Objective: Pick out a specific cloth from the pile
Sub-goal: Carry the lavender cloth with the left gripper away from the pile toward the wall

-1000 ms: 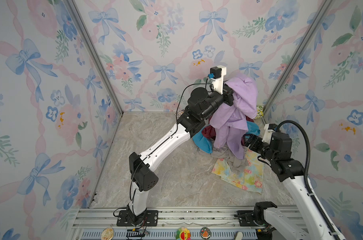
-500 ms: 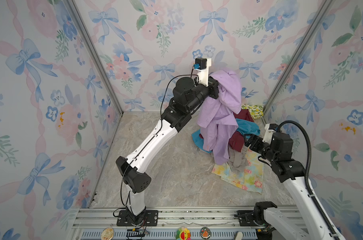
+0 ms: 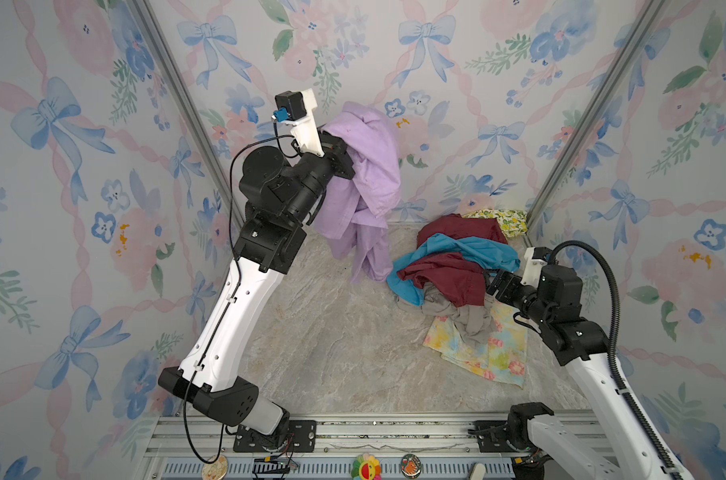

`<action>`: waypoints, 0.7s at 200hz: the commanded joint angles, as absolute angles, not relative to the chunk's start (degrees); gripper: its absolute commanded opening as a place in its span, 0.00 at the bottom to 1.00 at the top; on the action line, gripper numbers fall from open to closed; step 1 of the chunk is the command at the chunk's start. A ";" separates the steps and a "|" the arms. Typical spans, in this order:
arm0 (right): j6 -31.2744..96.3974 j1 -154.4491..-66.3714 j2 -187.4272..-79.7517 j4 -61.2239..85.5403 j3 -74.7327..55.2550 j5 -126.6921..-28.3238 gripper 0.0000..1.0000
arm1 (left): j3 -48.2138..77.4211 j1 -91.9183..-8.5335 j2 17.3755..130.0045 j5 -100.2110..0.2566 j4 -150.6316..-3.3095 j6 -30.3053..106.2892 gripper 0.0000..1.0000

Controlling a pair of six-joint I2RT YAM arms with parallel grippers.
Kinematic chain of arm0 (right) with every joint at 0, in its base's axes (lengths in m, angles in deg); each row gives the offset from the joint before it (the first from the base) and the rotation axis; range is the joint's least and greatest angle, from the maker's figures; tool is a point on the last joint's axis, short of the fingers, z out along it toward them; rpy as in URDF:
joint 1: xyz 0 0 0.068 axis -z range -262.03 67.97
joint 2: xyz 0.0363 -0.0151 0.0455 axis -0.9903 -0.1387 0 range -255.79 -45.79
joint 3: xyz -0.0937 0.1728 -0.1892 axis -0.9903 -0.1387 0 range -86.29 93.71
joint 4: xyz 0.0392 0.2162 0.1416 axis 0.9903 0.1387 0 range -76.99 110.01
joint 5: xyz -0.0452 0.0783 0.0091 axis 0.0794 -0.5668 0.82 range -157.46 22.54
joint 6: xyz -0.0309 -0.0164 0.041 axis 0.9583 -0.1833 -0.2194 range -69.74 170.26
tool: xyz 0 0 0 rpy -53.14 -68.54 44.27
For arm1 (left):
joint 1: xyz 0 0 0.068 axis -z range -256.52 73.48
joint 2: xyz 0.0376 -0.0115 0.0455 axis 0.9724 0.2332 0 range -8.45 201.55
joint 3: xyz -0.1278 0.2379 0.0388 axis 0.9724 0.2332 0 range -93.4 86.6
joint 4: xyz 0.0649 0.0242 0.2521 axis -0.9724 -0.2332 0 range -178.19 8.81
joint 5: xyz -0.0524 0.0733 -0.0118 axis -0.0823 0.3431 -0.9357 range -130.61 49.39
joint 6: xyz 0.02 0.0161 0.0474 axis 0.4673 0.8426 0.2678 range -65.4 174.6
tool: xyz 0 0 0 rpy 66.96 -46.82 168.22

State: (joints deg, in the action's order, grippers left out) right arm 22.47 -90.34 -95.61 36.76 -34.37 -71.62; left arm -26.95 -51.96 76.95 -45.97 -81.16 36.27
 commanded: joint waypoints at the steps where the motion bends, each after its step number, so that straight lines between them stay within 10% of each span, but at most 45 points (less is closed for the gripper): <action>1: 23.66 -93.23 -94.58 37.45 -34.01 -70.13 0.83 | -23.81 -55.30 74.72 -45.25 -80.38 35.82 0.00; 140: 30.53 -123.87 -103.73 28.64 -31.36 -57.50 0.83 | -8.65 -76.19 72.21 -37.64 -82.29 36.99 0.00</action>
